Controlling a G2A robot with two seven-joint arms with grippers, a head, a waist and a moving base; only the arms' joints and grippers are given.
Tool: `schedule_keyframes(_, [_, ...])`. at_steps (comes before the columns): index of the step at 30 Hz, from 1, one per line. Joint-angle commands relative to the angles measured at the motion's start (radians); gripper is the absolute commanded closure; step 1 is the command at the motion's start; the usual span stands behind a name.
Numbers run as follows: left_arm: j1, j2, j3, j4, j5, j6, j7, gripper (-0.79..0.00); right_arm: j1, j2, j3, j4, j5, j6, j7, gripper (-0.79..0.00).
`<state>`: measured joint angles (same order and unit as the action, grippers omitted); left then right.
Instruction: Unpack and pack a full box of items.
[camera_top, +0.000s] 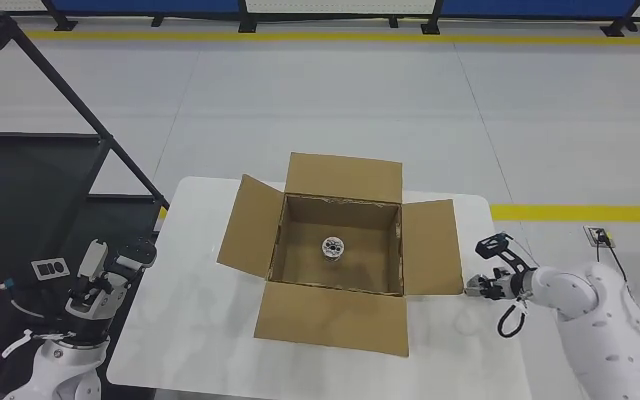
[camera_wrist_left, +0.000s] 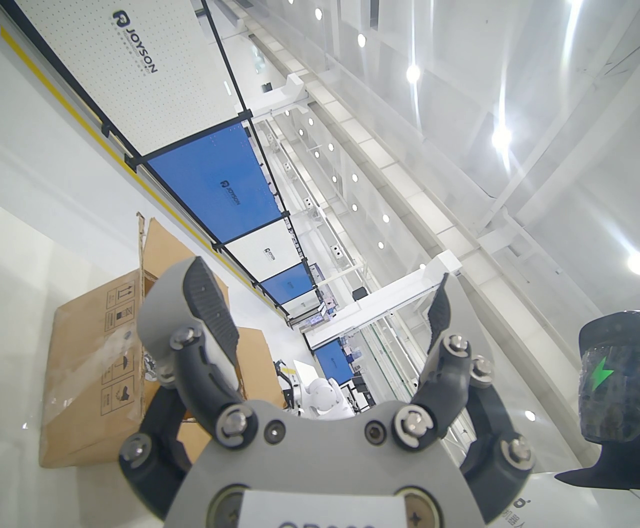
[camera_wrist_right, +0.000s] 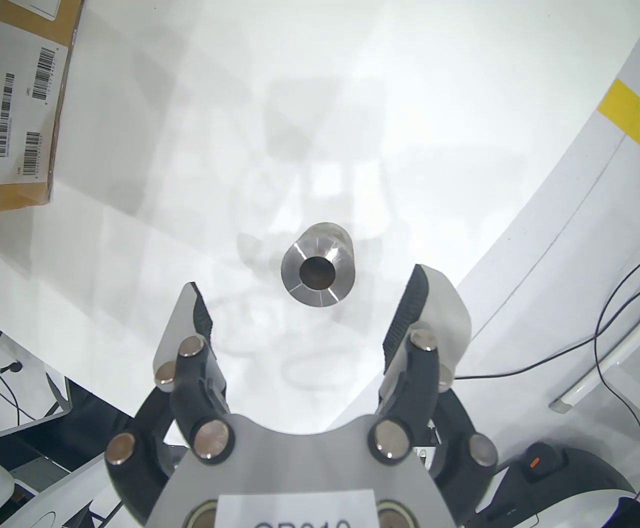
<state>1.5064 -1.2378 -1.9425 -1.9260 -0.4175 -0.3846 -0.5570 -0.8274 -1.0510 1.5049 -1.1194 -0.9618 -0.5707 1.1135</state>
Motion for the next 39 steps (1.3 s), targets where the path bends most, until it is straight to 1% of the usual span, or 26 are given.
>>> schedule_keyframes(1, [0.000,0.000,0.000,0.000,0.000,0.000,0.000,-0.785,0.012,-0.001,-0.015,0.021,-0.008,0.015,-0.020,-0.656])
schedule_keyframes(5, [0.000,0.000,0.000,0.000,0.000,0.000,0.000,-0.785,0.034,0.000,-0.041,0.062,-0.017,0.023,-0.034,-0.622])
schedule_keyframes(6, [0.000,0.000,0.000,0.000,0.000,0.000,0.000,-0.785,0.039,0.000,-0.046,0.070,-0.018,0.023,-0.037,-0.526])
schedule_keyframes(7, [0.000,0.000,0.000,0.000,0.000,0.000,0.000,-0.785,0.042,0.000,-0.050,0.077,-0.017,0.022,-0.040,-0.382])
schedule_keyframes(8, [0.000,0.000,0.000,0.000,0.000,0.000,0.000,-0.785,0.046,0.001,-0.054,0.084,-0.015,0.022,-0.042,-0.299])
schedule_keyframes(10, [0.000,0.000,0.000,0.000,0.000,0.000,0.000,-0.785,0.050,0.002,-0.058,0.092,-0.013,0.020,-0.045,-0.099])
schedule_keyframes(11, [0.000,0.000,0.000,0.000,0.000,0.000,0.000,-0.785,0.051,0.003,-0.060,0.093,-0.012,0.020,-0.049,-0.022])
schedule_keyframes(12, [0.000,0.000,0.000,0.000,0.000,0.000,0.000,-0.785,0.050,0.004,-0.061,0.093,-0.011,0.020,-0.051,0.000])
schedule_keyframes(19, [0.000,0.000,0.000,0.000,0.000,0.000,0.000,-0.785,0.045,0.014,-0.056,0.077,0.009,0.021,-0.060,0.000])
schedule_keyframes(23, [0.000,0.000,0.000,0.000,0.000,0.000,0.000,-0.785,0.034,0.027,-0.013,0.012,0.039,0.033,-0.085,0.000])
schedule_keyframes(25, [0.000,0.000,0.000,0.000,0.000,0.000,0.000,-0.785,0.020,0.035,0.031,-0.069,0.056,0.085,-0.096,0.000])
schedule_keyframes(27, [0.000,0.000,0.000,0.000,0.000,0.000,0.000,-0.785,-0.007,0.042,0.083,-0.189,0.075,0.175,-0.112,0.000])
schedule_keyframes(28, [0.000,0.000,0.000,0.000,0.000,0.000,0.000,-0.785,-0.026,0.044,0.119,-0.264,0.070,0.257,-0.150,0.000])
schedule_keyframes(29, [0.000,0.000,0.000,0.000,0.000,0.000,0.000,-0.785,-0.059,0.045,0.131,-0.352,0.052,0.310,-0.167,0.000])
schedule_keyframes(32, [0.000,0.000,0.000,0.000,0.000,0.000,0.000,-0.785,-0.144,0.045,0.149,-0.606,0.035,0.408,-0.178,0.000])
schedule_keyframes(34, [0.000,0.000,0.000,0.000,0.000,0.000,0.000,-0.785,-0.180,0.043,0.149,-0.728,0.065,0.434,-0.187,0.000])
schedule_keyframes(35, [0.000,0.000,0.000,0.000,0.000,0.000,0.000,-0.785,-0.192,0.043,0.142,-0.776,0.079,0.427,-0.182,0.000])
schedule_keyframes(37, [0.000,0.000,0.000,0.000,0.000,0.000,0.000,-0.785,-0.201,0.042,0.111,-0.842,0.087,0.419,-0.165,0.000])
schedule_keyframes(39, [0.000,0.000,0.000,0.000,0.000,0.000,0.000,-0.785,-0.192,0.041,0.053,-0.882,0.047,0.436,-0.145,0.000])
